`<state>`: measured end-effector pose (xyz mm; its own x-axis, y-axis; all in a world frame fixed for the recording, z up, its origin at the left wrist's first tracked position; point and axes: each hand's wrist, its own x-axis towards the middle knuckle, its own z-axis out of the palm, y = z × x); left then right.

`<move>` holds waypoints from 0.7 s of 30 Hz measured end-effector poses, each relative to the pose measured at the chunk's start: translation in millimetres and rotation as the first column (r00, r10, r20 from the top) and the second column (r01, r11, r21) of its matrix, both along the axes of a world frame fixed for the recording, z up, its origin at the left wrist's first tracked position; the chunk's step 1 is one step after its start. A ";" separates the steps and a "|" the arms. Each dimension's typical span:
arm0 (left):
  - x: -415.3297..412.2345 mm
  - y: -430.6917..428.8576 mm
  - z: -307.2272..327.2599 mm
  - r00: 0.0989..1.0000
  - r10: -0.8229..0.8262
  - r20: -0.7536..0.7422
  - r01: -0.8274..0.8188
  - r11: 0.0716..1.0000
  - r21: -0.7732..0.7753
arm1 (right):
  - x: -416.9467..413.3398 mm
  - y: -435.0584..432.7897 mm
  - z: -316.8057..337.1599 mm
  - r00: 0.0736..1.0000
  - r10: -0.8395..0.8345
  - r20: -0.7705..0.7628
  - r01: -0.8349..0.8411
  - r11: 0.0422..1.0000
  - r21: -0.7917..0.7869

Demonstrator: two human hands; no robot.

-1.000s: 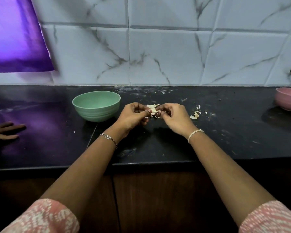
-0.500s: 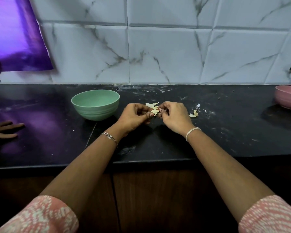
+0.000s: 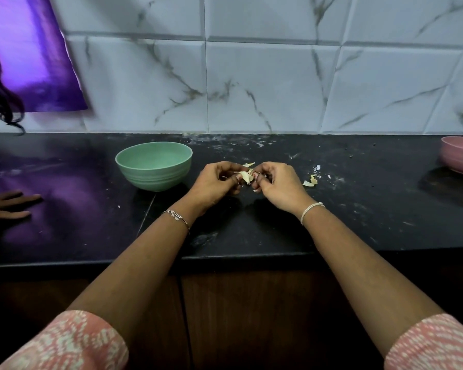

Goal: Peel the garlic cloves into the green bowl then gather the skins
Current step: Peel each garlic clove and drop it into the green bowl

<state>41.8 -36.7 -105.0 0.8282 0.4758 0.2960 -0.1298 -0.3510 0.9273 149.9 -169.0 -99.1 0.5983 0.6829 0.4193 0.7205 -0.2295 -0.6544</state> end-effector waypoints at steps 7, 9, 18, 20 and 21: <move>0.1 -1.6 1.1 0.998 0.060 -0.002 -0.060 0.996 -0.063 | -9.0 -2.4 1.7 0.978 -0.093 0.187 0.114 0.988 -0.102; -0.4 -3.4 1.7 0.999 0.036 -0.012 -0.037 0.996 -0.086 | -9.7 -3.0 1.9 0.960 -0.133 0.246 0.164 0.980 -0.113; -1.0 -3.6 1.4 0.995 0.101 -0.021 -0.099 0.993 0.068 | -6.8 -3.5 0.5 0.952 -0.005 0.306 0.053 0.987 -0.151; 0.6 -2.8 1.1 0.992 0.120 -0.025 -0.117 0.989 0.092 | -5.8 -3.9 0.8 0.948 -0.033 0.318 0.081 0.987 -0.139; 0.8 -2.9 1.0 0.992 0.122 -0.031 -0.118 0.988 0.100 | -5.0 -4.9 1.4 0.944 -0.064 0.323 0.109 0.986 -0.123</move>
